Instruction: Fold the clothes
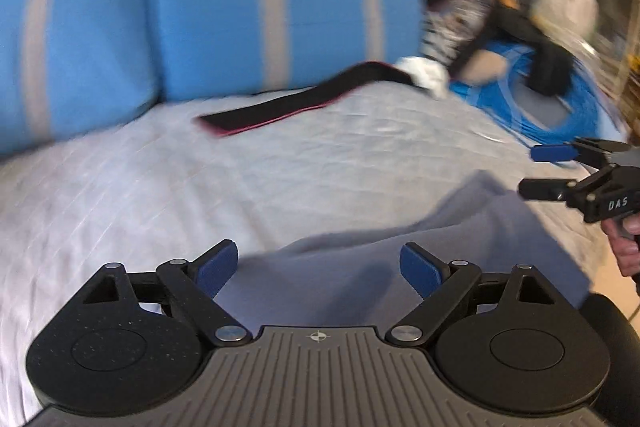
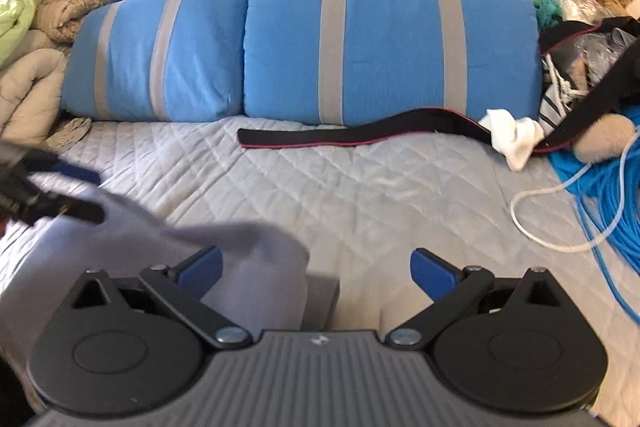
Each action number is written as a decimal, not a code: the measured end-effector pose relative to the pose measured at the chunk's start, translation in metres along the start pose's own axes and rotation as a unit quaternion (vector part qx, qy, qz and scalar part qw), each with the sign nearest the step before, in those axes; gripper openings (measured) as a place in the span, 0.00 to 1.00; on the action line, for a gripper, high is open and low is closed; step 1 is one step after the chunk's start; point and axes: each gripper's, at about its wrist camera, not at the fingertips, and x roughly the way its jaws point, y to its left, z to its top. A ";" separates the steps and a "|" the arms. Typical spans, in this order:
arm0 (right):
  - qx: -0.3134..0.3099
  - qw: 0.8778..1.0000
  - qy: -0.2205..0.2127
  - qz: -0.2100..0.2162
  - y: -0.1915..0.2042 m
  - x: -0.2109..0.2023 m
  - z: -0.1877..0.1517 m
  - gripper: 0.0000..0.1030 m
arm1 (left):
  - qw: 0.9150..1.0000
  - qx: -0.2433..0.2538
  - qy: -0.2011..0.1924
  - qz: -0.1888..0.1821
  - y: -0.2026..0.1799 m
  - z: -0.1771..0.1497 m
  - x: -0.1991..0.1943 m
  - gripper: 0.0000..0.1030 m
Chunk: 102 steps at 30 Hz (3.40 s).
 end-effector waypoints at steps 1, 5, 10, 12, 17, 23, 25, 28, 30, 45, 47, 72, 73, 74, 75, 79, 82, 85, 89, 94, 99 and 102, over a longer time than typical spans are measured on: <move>-0.003 1.000 -0.001 -0.001 0.001 0.009 0.003 1.00 | 1.000 -0.012 0.005 0.013 0.006 -0.004 0.002 0.87; -0.032 0.998 0.042 -0.031 0.004 0.050 0.004 1.00 | 0.995 -0.063 0.050 0.062 0.029 -0.012 0.015 0.89; 0.000 0.997 0.065 -0.029 -0.005 0.064 -0.003 1.00 | 0.990 -0.106 0.078 0.056 0.050 -0.016 0.022 0.91; 0.007 0.997 0.064 -0.030 -0.007 0.063 -0.004 1.00 | 0.990 -0.109 0.075 0.053 0.051 -0.015 0.019 0.91; 0.052 0.997 0.058 -0.020 -0.019 0.052 -0.003 1.00 | 0.986 -0.151 0.043 0.056 0.068 -0.016 -0.001 0.90; 0.107 0.988 0.091 0.068 -0.047 0.030 -0.004 1.00 | 0.961 -0.270 0.020 -0.054 0.102 -0.031 -0.023 0.90; 0.141 0.975 0.124 0.115 -0.059 0.030 -0.008 1.00 | 0.945 -0.312 0.028 -0.093 0.109 -0.041 -0.027 0.90; 0.181 0.953 0.174 0.169 -0.072 0.033 -0.017 0.99 | 0.918 -0.368 0.058 -0.137 0.115 -0.060 -0.026 0.90; 0.205 0.937 0.205 0.193 -0.077 0.037 -0.023 0.91 | 0.906 -0.385 0.076 -0.161 0.113 -0.069 -0.023 0.88; 0.197 0.934 0.229 0.192 -0.051 0.031 -0.023 0.19 | 0.922 -0.318 0.127 -0.180 0.073 -0.064 -0.006 0.15; 0.196 0.937 0.220 0.187 -0.046 0.023 -0.017 0.17 | 0.927 -0.305 0.126 -0.178 0.072 -0.058 -0.011 0.14; 0.196 0.926 0.231 0.225 0.047 0.062 -0.012 0.16 | 0.925 -0.311 0.159 -0.146 0.171 -0.070 -0.049 0.15; 0.195 0.926 0.231 0.226 0.046 0.063 -0.013 0.17 | 0.924 -0.314 0.160 -0.150 0.173 -0.071 -0.048 0.16; 0.193 0.926 0.232 0.226 0.046 0.063 -0.014 0.20 | 0.923 -0.316 0.162 -0.150 0.174 -0.072 -0.047 0.20; 0.184 0.928 0.234 0.223 0.047 0.063 -0.013 0.35 | 0.922 -0.317 0.164 -0.150 0.174 -0.073 -0.047 0.24; 0.128 0.944 0.229 0.200 0.055 0.062 -0.010 0.61 | 0.915 -0.328 0.165 -0.166 0.175 -0.076 -0.042 0.40; 0.137 0.938 0.234 0.215 0.056 0.065 -0.012 0.61 | 0.909 -0.334 0.160 -0.188 0.174 -0.077 -0.040 0.55; 0.127 0.940 0.232 0.218 0.062 0.066 -0.014 0.57 | 0.912 -0.323 0.165 -0.190 0.169 -0.076 -0.039 0.54; 0.120 0.943 0.228 0.211 0.070 0.067 -0.011 0.32 | 0.927 -0.294 0.178 -0.153 0.159 -0.071 -0.042 0.27; 0.087 0.951 0.218 0.201 0.078 0.058 -0.002 0.22 | 0.934 -0.276 0.169 -0.155 0.153 -0.060 -0.054 0.19; 0.070 0.955 0.210 0.198 0.081 0.051 0.012 0.20 | 0.938 -0.263 0.167 -0.155 0.150 -0.043 -0.064 0.18; 0.066 0.958 0.201 0.193 0.082 0.046 0.022 0.20 | 0.940 -0.257 0.161 -0.154 0.151 -0.033 -0.070 0.18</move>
